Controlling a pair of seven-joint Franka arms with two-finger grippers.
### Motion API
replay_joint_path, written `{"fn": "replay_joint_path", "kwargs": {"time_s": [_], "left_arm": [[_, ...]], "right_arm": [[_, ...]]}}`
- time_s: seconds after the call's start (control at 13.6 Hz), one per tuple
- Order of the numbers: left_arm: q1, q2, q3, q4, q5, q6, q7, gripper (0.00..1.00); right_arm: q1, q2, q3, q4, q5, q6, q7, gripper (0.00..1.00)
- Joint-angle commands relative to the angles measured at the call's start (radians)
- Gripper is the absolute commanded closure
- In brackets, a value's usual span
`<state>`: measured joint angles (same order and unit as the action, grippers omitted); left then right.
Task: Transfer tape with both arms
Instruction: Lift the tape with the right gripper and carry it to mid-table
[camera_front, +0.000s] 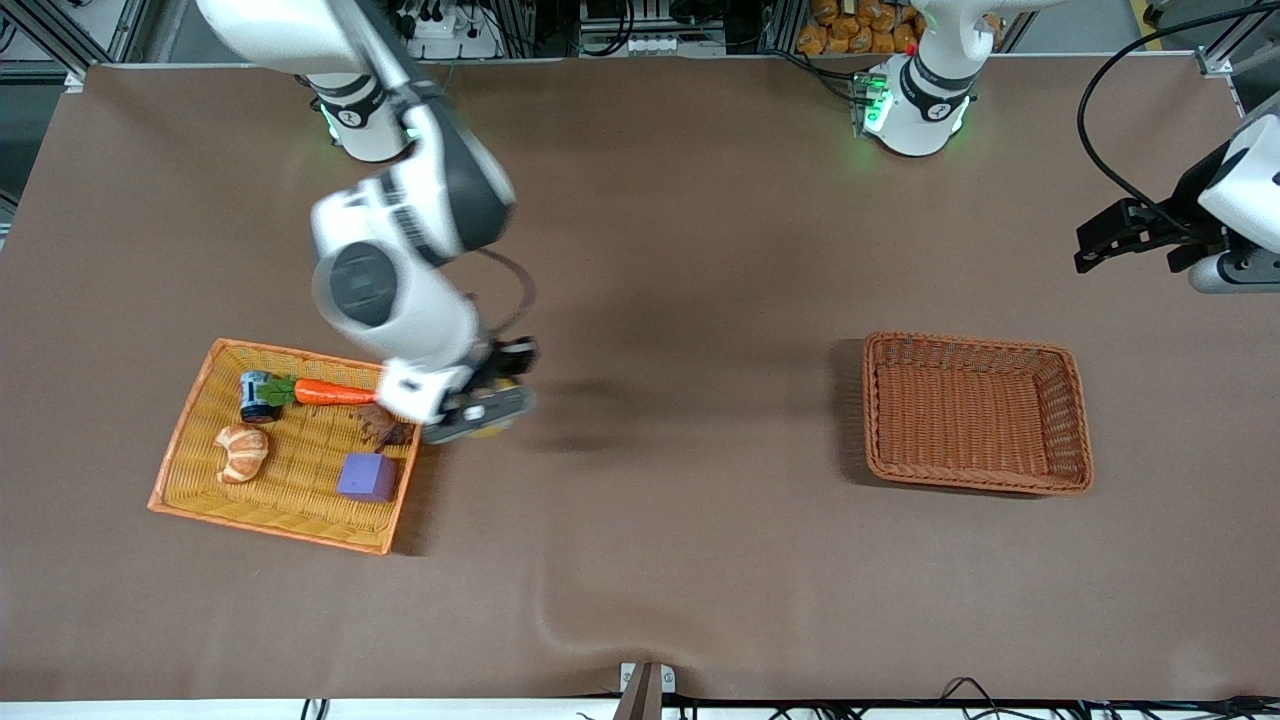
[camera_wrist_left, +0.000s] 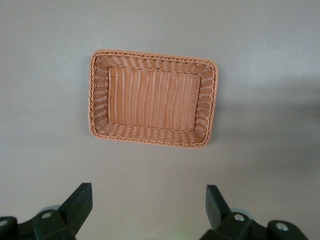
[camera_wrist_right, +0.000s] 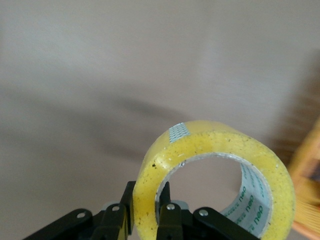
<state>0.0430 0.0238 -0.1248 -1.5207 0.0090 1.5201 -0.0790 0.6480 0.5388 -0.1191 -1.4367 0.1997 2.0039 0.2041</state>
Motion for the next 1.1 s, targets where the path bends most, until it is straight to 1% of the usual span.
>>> {"fn": "replay_joint_path", "kwargs": {"time_s": [0.0, 0.15, 0.22, 0.29, 0.37, 0.44, 0.51, 0.59, 0.66, 0.74, 0.88, 0.96, 1.03], "left_arm": [[0.006, 0.001, 0.001, 0.008, -0.018, -0.015, 0.027, 0.0], [0.006, 0.011, 0.001, 0.007, -0.018, -0.015, 0.027, 0.0], [0.005, 0.016, 0.001, 0.007, -0.018, -0.015, 0.025, 0.0], [0.003, 0.024, 0.001, 0.007, -0.018, -0.015, 0.025, 0.0], [0.003, 0.027, 0.001, 0.007, -0.02, -0.015, 0.025, 0.0], [0.003, 0.028, 0.001, 0.007, -0.018, -0.015, 0.025, 0.0], [0.003, 0.039, 0.001, 0.007, -0.02, -0.015, 0.024, 0.0], [0.003, 0.047, 0.001, 0.007, -0.02, -0.014, 0.024, 0.0], [-0.002, 0.059, 0.001, 0.007, -0.02, -0.012, 0.024, 0.0], [-0.005, 0.062, 0.001, 0.007, -0.02, -0.009, 0.022, 0.0], [-0.011, 0.079, 0.001, 0.008, -0.023, 0.002, 0.022, 0.0], [-0.015, 0.099, -0.001, 0.01, -0.033, 0.012, 0.022, 0.0], [-0.018, 0.119, -0.001, 0.01, -0.055, 0.031, 0.021, 0.0]], "right_arm": [[0.089, 0.128, -0.014, 0.073, 0.009, 0.108, 0.171, 1.0], [0.133, 0.202, -0.014, 0.081, 0.01, 0.232, 0.263, 1.0], [0.162, 0.251, -0.013, 0.108, 0.01, 0.275, 0.302, 1.0], [0.189, 0.298, -0.014, 0.148, 0.009, 0.288, 0.363, 1.0], [0.194, 0.331, -0.014, 0.183, 0.01, 0.288, 0.412, 1.0], [0.206, 0.343, -0.013, 0.194, 0.01, 0.289, 0.446, 1.0], [0.217, 0.346, -0.013, 0.194, 0.01, 0.288, 0.452, 0.82], [0.217, 0.346, -0.014, 0.191, 0.01, 0.283, 0.452, 0.4], [0.217, 0.336, -0.014, 0.191, 0.012, 0.273, 0.451, 0.06], [0.207, 0.31, -0.017, 0.185, 0.01, 0.236, 0.445, 0.0], [0.159, 0.229, -0.025, 0.182, 0.0, 0.039, 0.344, 0.0], [0.121, 0.181, -0.043, 0.171, -0.002, -0.023, 0.286, 0.0], [0.081, 0.124, -0.05, 0.133, -0.002, -0.042, 0.243, 0.0]]}}
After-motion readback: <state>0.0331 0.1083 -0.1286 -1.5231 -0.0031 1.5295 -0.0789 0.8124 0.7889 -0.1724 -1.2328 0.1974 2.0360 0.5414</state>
